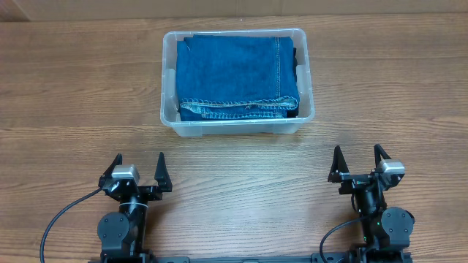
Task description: Pack container
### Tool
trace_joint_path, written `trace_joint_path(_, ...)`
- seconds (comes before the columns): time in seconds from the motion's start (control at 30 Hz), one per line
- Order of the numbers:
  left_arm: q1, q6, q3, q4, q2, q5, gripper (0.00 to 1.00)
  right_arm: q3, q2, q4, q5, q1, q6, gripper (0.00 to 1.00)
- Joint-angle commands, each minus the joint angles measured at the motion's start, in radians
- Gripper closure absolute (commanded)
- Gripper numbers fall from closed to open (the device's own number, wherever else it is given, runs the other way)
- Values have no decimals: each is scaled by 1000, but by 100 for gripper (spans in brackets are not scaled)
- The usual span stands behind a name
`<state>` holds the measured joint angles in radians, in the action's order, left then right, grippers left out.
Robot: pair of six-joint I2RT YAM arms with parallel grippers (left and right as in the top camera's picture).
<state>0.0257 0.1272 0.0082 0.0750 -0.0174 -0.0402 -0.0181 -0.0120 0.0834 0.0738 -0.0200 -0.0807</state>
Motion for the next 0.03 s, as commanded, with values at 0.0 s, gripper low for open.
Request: trace_joint_path(0.0,-4,-15,-3,2,13,15,0,10,6,-3,-5,-6,3,0)
